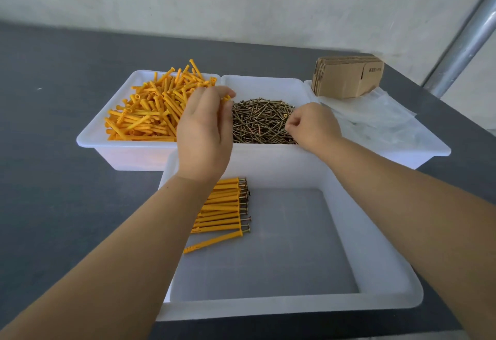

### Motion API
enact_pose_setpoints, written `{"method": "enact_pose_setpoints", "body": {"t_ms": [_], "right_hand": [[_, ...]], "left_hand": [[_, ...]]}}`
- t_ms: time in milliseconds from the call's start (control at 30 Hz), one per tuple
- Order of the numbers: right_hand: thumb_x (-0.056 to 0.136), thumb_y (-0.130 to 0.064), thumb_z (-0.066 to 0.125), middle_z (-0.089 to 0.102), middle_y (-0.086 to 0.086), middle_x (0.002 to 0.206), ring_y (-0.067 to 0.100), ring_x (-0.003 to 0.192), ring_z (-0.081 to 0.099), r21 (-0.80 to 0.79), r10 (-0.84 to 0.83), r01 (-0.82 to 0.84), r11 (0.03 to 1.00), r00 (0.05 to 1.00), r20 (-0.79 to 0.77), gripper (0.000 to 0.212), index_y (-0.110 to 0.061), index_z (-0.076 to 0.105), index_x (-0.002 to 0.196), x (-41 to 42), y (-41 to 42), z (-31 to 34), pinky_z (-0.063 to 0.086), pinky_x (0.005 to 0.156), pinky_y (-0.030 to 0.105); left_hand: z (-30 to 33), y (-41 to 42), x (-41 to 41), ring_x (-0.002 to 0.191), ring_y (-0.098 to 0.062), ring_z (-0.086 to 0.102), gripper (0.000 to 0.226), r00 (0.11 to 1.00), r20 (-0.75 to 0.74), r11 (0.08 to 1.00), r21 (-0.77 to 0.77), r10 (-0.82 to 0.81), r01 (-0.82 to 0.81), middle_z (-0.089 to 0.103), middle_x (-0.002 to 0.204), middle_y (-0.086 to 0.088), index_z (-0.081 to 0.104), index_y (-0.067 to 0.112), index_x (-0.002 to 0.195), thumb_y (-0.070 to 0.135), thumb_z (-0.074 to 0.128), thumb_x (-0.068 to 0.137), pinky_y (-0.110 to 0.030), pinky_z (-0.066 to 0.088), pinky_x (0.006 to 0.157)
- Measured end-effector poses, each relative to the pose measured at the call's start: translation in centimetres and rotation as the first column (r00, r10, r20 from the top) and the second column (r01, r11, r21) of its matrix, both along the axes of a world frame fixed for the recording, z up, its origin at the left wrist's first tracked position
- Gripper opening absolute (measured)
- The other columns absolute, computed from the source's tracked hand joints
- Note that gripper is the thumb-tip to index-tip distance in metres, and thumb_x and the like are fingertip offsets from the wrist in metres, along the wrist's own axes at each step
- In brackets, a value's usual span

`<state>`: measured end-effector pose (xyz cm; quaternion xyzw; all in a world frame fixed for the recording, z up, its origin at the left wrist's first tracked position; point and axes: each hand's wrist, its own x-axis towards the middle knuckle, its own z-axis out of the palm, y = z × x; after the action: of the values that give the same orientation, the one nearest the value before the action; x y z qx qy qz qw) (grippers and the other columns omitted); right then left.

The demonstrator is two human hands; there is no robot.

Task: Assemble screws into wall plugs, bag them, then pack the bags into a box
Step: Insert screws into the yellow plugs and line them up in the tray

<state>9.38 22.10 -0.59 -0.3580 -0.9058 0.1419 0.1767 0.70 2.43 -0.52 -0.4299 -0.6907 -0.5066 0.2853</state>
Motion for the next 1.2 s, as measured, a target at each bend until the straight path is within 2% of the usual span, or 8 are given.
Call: {"method": "enact_pose_setpoints", "body": {"t_ms": [167,300,400,500,633,767,900,1200], "right_hand": [[0.091,-0.016,0.068,0.076,0.003,0.091,0.013,0.084,0.074,-0.601,-0.152,-0.279,0.749,0.811,-0.565,0.005,-0.014,0.072,0.093,2.5,-2.3,2.3,0.055,0.074,0.03],[0.098,-0.015,0.059,0.071,0.001,0.08,0.023,0.081,0.075,-0.629,-0.198,-0.455,0.63,0.69,-0.696,0.008,-0.012,0.065,0.099,4.8,-4.2,2.8,0.059,0.066,0.03],[0.102,-0.012,0.051,0.057,-0.001,0.072,0.013,0.048,0.059,-0.528,-0.163,-0.415,0.741,0.652,-0.741,0.02,-0.019,0.07,0.097,5.8,-5.2,1.4,0.051,0.051,0.029],[0.098,-0.012,0.056,0.063,-0.017,0.075,0.001,0.055,0.052,-0.255,0.113,-0.327,0.91,0.787,-0.607,0.021,-0.021,0.075,0.103,6.2,-5.6,0.2,0.044,0.059,0.021],[0.091,-0.02,0.066,0.063,-0.01,0.092,-0.002,0.07,0.05,0.028,0.292,-0.299,0.954,0.902,-0.316,0.019,-0.031,0.077,0.1,6.5,-6.1,-0.6,0.043,0.074,0.025],[0.087,-0.017,0.071,0.064,-0.005,0.092,-0.005,0.072,0.049,0.053,0.356,-0.356,0.933,0.887,-0.294,0.015,-0.023,0.08,0.097,6.4,-6.4,-0.4,0.039,0.068,0.016],[0.083,-0.016,0.073,0.065,-0.001,0.09,0.012,0.081,0.058,0.077,0.387,-0.38,0.922,0.888,-0.25,0.009,-0.019,0.08,0.089,6.5,-6.5,-0.1,0.051,0.073,0.041],[0.083,-0.016,0.072,0.062,-0.003,0.087,0.013,0.081,0.056,0.118,0.404,-0.387,0.915,0.888,-0.22,0.01,-0.022,0.079,0.085,6.6,-6.6,-0.1,0.05,0.072,0.041]], "left_hand": [[-0.3,0.5,1.8,0.081,-0.011,0.052,0.017,0.97,0.095,0.956,-0.172,-0.222,0.236,0.058,0.088,0.002,0.07,0.003,0.105,0.008,0.055,0.098,-0.017,0.039,0.07],[-1.3,1.0,2.5,0.067,-0.012,0.051,0.018,0.889,0.258,0.816,-0.361,-0.378,0.452,0.061,0.073,-0.006,0.069,0.005,0.088,0.016,0.058,0.098,-0.026,0.04,0.062],[-1.9,1.2,2.4,0.055,-0.009,0.044,0.02,0.842,0.403,0.734,-0.437,-0.358,0.521,0.051,0.059,0.004,0.069,0.009,0.086,0.022,0.06,0.097,-0.022,0.034,0.053],[-2.1,1.2,2.3,0.051,-0.004,0.042,0.017,0.806,0.478,0.701,-0.439,-0.348,0.563,0.05,0.058,0.009,0.073,0.015,0.094,0.024,0.059,0.097,-0.016,0.032,0.051],[-2.1,1.1,2.3,0.052,-0.005,0.04,0.019,0.798,0.497,0.692,-0.442,-0.341,0.571,0.047,0.059,0.008,0.071,0.014,0.089,0.024,0.057,0.098,-0.018,0.032,0.052],[-2.0,1.2,2.2,0.053,-0.006,0.039,0.028,0.785,0.523,0.677,-0.447,-0.332,0.584,0.045,0.058,0.009,0.058,0.021,0.07,0.023,0.057,0.098,-0.019,0.031,0.053],[-2.0,1.1,2.2,0.055,-0.005,0.04,0.024,0.787,0.518,0.656,-0.471,-0.336,0.59,0.046,0.06,0.009,0.064,0.015,0.076,0.023,0.058,0.098,-0.016,0.03,0.052],[-1.9,0.8,1.9,0.054,-0.002,0.041,0.018,0.748,0.565,0.631,-0.449,-0.349,0.633,0.048,0.061,0.011,0.069,0.02,0.085,0.024,0.057,0.098,-0.015,0.033,0.053]]}}
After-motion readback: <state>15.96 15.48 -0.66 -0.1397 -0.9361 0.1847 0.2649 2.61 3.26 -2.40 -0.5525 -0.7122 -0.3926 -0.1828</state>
